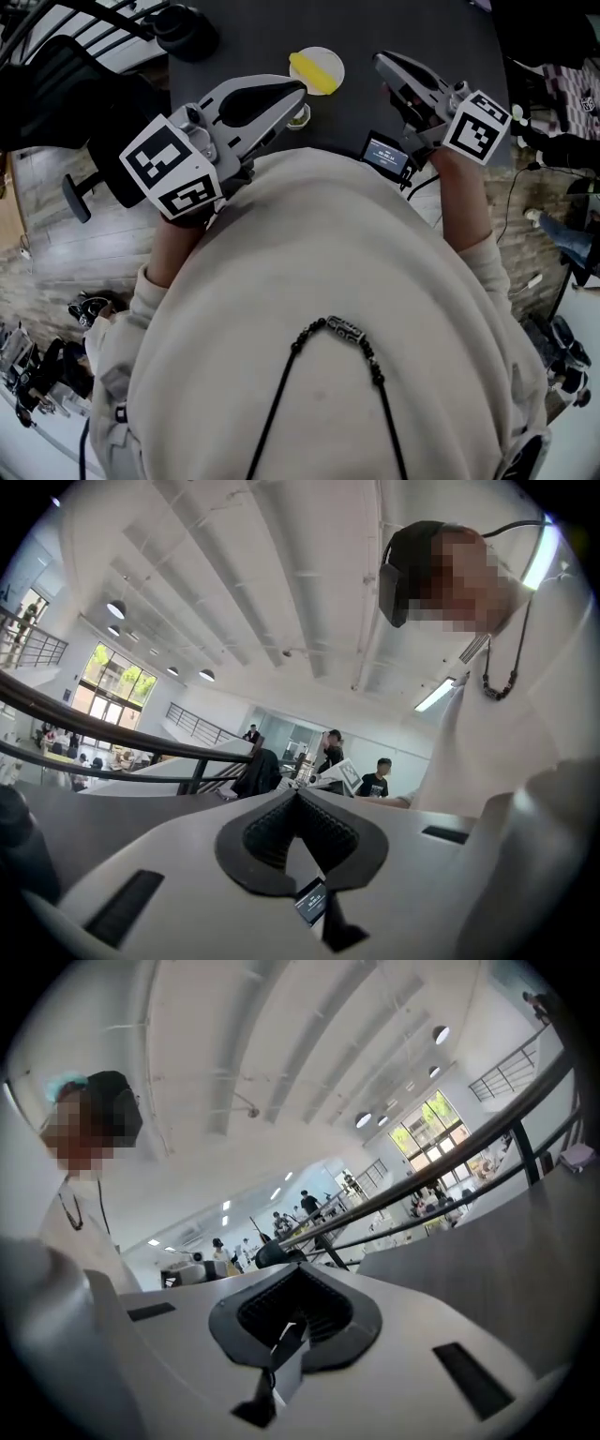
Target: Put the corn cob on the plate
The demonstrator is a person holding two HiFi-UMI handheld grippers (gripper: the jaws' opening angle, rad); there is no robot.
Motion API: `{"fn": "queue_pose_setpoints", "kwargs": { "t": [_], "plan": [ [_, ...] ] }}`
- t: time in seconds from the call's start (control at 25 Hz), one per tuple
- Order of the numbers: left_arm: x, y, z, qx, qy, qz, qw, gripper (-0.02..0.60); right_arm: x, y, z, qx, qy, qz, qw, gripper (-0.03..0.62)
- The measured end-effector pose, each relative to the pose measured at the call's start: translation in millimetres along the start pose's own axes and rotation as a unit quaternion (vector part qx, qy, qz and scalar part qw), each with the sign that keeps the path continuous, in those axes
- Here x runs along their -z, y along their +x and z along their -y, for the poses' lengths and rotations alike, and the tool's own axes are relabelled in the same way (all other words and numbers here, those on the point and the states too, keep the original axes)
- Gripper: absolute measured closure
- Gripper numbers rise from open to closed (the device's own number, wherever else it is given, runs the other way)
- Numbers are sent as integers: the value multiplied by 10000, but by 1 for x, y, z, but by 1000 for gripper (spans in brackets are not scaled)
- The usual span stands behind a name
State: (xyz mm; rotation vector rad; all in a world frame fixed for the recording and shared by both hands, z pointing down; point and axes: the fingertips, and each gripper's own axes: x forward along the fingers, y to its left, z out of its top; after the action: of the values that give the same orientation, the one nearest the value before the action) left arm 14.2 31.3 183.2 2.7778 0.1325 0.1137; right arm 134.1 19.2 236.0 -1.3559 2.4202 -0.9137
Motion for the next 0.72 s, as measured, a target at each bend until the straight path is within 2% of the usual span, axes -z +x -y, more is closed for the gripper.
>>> {"fn": "queue_pose_setpoints", "kwargs": {
  "t": [0.12, 0.24, 0.44, 0.72],
  "plan": [
    [-3, 8, 7, 284, 128, 63, 9995, 580, -13, -18, -28, -182, -463, 433, 9978, 579],
    [-6, 12, 9, 457, 206, 134, 9987, 580, -22, -32, -40, -101, -943, 649, 9934, 579],
    [-7, 12, 9, 624, 234, 89, 9977, 580, -32, -52, -59, -161, -1072, 1004, 9890, 579],
    [-15, 29, 6, 705, 292, 12, 9971, 580, -51, -58, -67, -247, -1393, 1032, 9845, 580]
  ]
}}
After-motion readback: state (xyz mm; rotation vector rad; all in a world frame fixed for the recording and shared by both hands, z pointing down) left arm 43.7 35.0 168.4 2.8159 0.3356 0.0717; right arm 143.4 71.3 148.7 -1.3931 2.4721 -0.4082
